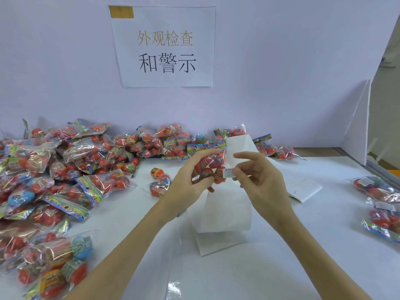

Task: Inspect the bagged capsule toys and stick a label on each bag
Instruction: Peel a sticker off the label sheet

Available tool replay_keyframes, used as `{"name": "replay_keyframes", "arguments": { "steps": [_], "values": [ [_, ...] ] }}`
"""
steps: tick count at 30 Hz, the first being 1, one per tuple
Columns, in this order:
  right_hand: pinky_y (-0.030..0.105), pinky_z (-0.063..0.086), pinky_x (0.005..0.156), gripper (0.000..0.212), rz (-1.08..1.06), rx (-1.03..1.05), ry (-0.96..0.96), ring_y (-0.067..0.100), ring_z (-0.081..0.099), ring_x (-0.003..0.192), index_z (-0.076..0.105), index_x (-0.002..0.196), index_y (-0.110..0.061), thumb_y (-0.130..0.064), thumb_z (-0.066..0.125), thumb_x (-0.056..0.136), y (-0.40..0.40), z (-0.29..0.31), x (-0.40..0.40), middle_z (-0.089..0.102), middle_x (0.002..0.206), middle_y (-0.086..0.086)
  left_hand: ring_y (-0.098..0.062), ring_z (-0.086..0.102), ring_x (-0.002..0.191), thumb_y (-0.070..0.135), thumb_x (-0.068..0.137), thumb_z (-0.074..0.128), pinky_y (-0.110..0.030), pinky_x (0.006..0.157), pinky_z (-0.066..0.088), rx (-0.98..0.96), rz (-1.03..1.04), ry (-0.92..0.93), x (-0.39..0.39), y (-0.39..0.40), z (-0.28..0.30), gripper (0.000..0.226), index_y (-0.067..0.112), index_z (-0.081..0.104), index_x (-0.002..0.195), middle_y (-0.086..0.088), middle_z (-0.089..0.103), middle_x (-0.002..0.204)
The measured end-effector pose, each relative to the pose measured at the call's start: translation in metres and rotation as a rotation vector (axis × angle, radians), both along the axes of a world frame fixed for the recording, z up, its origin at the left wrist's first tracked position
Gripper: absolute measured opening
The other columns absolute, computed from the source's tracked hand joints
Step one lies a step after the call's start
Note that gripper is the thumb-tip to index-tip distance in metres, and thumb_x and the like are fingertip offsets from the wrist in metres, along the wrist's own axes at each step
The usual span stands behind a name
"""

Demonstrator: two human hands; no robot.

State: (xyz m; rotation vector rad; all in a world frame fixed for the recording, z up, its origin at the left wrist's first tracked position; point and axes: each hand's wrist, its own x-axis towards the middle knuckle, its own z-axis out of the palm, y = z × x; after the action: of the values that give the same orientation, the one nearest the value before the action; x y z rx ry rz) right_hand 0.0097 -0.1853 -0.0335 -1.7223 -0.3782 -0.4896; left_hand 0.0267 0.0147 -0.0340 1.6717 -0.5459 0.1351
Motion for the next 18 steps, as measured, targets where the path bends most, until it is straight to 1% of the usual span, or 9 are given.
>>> {"name": "replay_keyframes", "arguments": {
  "steps": [3, 6, 8, 11, 13, 15, 16, 18],
  "values": [
    [0.022, 0.056, 0.073, 0.03, -0.002, -0.068, 0.025, 0.015, 0.072, 0.082, 0.068, 0.116, -0.027, -0.005, 0.071, 0.096, 0.0038, -0.0043, 0.0, 0.073, 0.086, -0.005, -0.023, 0.069, 0.105, -0.014, 0.094, 0.055, -0.045, 0.081, 0.063, 0.017, -0.013, -0.006, 0.0011, -0.0001, -0.0004, 0.066, 0.029, 0.057, 0.143, 0.012, 0.066, 0.129],
    [0.018, 0.053, 0.073, 0.027, -0.009, -0.068, 0.033, 0.014, 0.072, 0.082, 0.069, 0.116, -0.025, -0.007, 0.072, 0.096, 0.005, -0.0051, -0.0002, 0.074, 0.085, -0.005, -0.022, 0.068, 0.106, -0.014, 0.092, 0.055, -0.038, 0.08, 0.062, 0.03, -0.037, -0.006, -0.0004, -0.0009, 0.0001, 0.069, 0.034, 0.057, 0.142, 0.01, 0.064, 0.134],
    [0.019, 0.053, 0.073, 0.025, -0.02, -0.069, 0.03, 0.013, 0.072, 0.082, 0.07, 0.115, -0.024, -0.009, 0.072, 0.096, 0.0053, -0.0055, -0.0003, 0.074, 0.084, -0.006, -0.019, 0.068, 0.108, -0.012, 0.093, 0.058, -0.034, 0.08, 0.061, 0.033, -0.046, 0.002, -0.0004, -0.0012, -0.0004, 0.068, 0.037, 0.058, 0.141, 0.01, 0.063, 0.135],
    [0.027, 0.058, 0.076, 0.023, -0.051, -0.076, 0.019, 0.014, 0.072, 0.082, 0.07, 0.114, -0.024, -0.01, 0.073, 0.095, 0.0062, -0.0069, -0.0003, 0.074, 0.084, -0.008, -0.02, 0.07, 0.11, -0.003, 0.094, 0.067, -0.032, 0.08, 0.061, 0.031, -0.043, 0.012, 0.0004, -0.0017, -0.0018, 0.062, 0.038, 0.058, 0.14, 0.012, 0.065, 0.132],
    [0.029, 0.058, 0.078, 0.023, -0.064, -0.075, 0.012, 0.014, 0.072, 0.083, 0.07, 0.113, -0.025, -0.011, 0.073, 0.095, 0.0064, -0.0079, -0.0003, 0.074, 0.084, -0.01, -0.02, 0.071, 0.11, 0.007, 0.094, 0.075, -0.033, 0.083, 0.062, 0.025, -0.028, 0.015, 0.0001, -0.0029, -0.0024, 0.058, 0.039, 0.058, 0.138, 0.011, 0.067, 0.128],
    [0.029, 0.058, 0.078, 0.023, -0.072, -0.081, 0.006, 0.013, 0.073, 0.083, 0.07, 0.113, -0.026, -0.012, 0.074, 0.095, 0.0063, -0.009, -0.0001, 0.075, 0.085, -0.011, -0.018, 0.07, 0.111, 0.016, 0.091, 0.081, -0.039, 0.091, 0.062, 0.035, -0.005, 0.016, -0.0002, -0.0042, -0.0027, 0.056, 0.039, 0.058, 0.137, 0.012, 0.068, 0.127],
    [0.028, 0.058, 0.078, 0.022, -0.075, -0.084, 0.001, 0.013, 0.073, 0.083, 0.071, 0.112, -0.026, -0.012, 0.074, 0.095, 0.0064, -0.0095, 0.0001, 0.075, 0.085, -0.012, -0.016, 0.069, 0.112, 0.017, 0.091, 0.082, -0.042, 0.094, 0.061, 0.04, 0.002, 0.011, -0.0002, -0.0046, -0.003, 0.056, 0.04, 0.058, 0.137, 0.012, 0.067, 0.127],
    [0.027, 0.058, 0.078, 0.022, -0.082, -0.085, -0.01, 0.012, 0.073, 0.083, 0.071, 0.112, -0.026, -0.013, 0.074, 0.095, 0.0068, -0.0104, 0.0006, 0.074, 0.085, -0.013, -0.015, 0.069, 0.113, 0.018, 0.09, 0.082, -0.043, 0.094, 0.061, 0.045, 0.014, -0.004, -0.0002, -0.0056, -0.0037, 0.056, 0.039, 0.058, 0.136, 0.013, 0.066, 0.129]
  ]
}}
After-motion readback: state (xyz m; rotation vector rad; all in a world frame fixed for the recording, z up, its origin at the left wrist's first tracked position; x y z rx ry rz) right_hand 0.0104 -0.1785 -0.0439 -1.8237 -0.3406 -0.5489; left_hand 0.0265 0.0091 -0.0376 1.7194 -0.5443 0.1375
